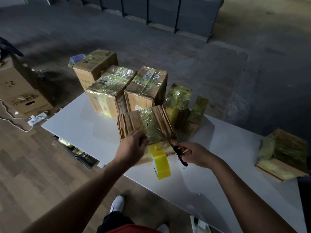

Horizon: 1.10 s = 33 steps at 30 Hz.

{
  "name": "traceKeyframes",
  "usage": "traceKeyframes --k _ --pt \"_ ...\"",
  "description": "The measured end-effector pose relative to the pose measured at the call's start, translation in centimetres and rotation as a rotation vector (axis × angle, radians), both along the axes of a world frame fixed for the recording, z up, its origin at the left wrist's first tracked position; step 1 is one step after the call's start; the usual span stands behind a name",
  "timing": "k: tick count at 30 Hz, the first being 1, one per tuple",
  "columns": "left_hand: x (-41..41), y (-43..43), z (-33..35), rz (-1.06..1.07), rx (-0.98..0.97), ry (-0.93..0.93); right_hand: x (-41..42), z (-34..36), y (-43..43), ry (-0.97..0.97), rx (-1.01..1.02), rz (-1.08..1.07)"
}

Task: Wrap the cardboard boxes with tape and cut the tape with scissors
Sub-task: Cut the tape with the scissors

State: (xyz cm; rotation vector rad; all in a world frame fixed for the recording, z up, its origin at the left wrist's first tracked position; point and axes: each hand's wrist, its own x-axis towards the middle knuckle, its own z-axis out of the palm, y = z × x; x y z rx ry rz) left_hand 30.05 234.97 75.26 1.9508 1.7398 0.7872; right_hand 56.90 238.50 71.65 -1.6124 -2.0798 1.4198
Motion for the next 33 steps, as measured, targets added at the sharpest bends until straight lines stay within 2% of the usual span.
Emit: traceKeyframes --k 2,4,7,9,13,16,33 --pt "1.5 -2.1 -1.0 -0.019 -0.087 -0.052 0.2 0.2 0.2 0.011 -0.026 -0.005" --pt "3.1 -3.6 -2.2 0.060 -0.325 -0.156 0.4 0.8 0.3 0.016 -0.031 0.015" --pt "4.7 -4.3 -3.4 0.235 -0.728 -0.421 0.7 1.8 0.7 -0.018 -0.027 0.051" --pt "4.9 -4.1 -4.1 0.277 -0.821 -0.527 1.1 2.4 1.1 -0.061 -0.039 0.085" --pt "4.7 -3.3 -4.5 0.249 -0.811 -0.702 1.8 3.9 1.9 -0.145 -0.084 0.155" --pt "4.2 -2.9 -4.6 0.241 -0.815 -0.626 2.0 4.9 2.6 -0.199 -0.064 0.192" --pt "2.5 -2.3 -3.4 0.024 -0.871 -0.605 3.3 7.8 4.3 -0.359 -0.136 0.266"
